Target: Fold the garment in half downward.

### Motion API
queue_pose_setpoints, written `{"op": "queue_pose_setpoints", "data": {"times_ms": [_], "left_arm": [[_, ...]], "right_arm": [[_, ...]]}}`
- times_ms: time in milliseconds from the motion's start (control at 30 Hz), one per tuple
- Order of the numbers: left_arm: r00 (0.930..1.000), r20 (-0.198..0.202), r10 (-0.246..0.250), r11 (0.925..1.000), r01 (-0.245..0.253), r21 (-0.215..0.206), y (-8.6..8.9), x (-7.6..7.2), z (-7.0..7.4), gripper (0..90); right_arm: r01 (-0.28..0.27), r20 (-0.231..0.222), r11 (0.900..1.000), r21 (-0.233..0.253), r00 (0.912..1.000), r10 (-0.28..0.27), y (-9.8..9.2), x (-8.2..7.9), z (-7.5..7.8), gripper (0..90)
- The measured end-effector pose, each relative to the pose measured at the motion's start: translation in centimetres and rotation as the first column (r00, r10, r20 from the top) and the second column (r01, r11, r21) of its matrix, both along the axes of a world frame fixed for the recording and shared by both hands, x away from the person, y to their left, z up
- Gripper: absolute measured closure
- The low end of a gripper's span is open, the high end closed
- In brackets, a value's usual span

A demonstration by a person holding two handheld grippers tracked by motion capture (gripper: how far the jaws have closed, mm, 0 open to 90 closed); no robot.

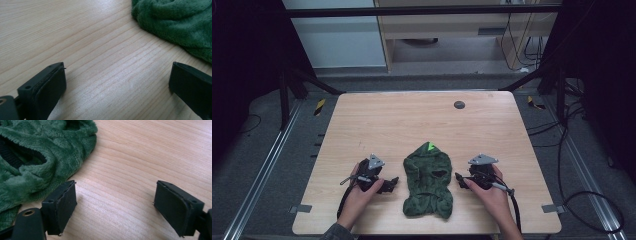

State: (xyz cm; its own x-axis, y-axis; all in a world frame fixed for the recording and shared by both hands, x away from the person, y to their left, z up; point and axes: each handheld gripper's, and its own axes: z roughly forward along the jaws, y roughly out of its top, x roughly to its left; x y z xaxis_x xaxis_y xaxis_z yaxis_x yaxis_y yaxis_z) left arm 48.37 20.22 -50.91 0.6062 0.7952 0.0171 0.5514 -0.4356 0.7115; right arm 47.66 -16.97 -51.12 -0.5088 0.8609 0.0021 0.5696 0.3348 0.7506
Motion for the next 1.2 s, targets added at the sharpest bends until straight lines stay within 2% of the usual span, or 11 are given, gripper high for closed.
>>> {"op": "queue_pose_setpoints", "data": {"times_ms": [333,467,533,567,733,767,867,1033,1133,1200], "left_arm": [[1.0000,0.006,-0.003,1.0000,0.003,-0.002,0.0,0.0,0.0,1.0],[1.0000,0.005,0.003,0.9999,-0.003,-0.017,0.0,-0.1,0.1,4.5],[1.0000,-0.003,0.007,0.9995,-0.007,-0.032,0.2,-0.2,0.3,5.9],[1.0000,0.002,0.007,0.9991,-0.007,-0.043,0.2,-0.2,0.4,6.5],[0.9997,0.020,-0.012,0.9998,0.012,-0.017,-0.2,0.5,1.6,9.7],[0.9995,0.024,-0.019,0.9998,0.019,-0.006,-0.2,0.8,1.9,10.5],[0.9991,0.026,-0.035,0.9994,0.034,0.005,-0.6,1.8,3.0,14.3],[0.9959,0.030,-0.085,0.9964,0.085,-0.001,-2.1,3.8,4.7,23.9],[0.9934,0.039,-0.108,0.9941,0.108,0.008,-3.2,4.6,5.4,30.3],[0.9922,0.022,-0.123,0.9924,0.123,0.007,-3.8,5.3,5.5,33.2]], "right_arm": [[0.006,0.001,1.000,-0.003,1.0000,-0.006,0.2,0.1,0.0,16.7],[0.014,0.002,1.000,-0.005,0.9999,-0.014,0.3,0.0,0.1,22.0],[-0.002,-0.002,1.000,-0.026,1.0000,0.002,0.8,-0.4,0.6,34.9],[-0.005,0.003,1.000,-0.030,1.0000,0.005,1.0,-0.5,0.7,37.4],[-0.046,0.017,0.999,-0.024,0.9988,0.046,1.6,0.2,2.1,46.0],[-0.070,0.008,0.997,-0.017,0.9975,0.070,1.8,0.5,2.5,48.4],[-0.109,-0.008,0.991,-0.074,0.9940,0.109,2.1,1.4,3.3,54.5],[-0.182,-0.020,0.980,-0.086,0.9833,0.181,2.6,3.3,4.4,66.7],[-0.187,-0.032,0.981,-0.062,0.9823,0.185,2.8,4.6,4.8,72.7],[-0.188,-0.038,0.981,-0.048,0.9818,0.186,2.9,5.3,5.0,76.0]]}}
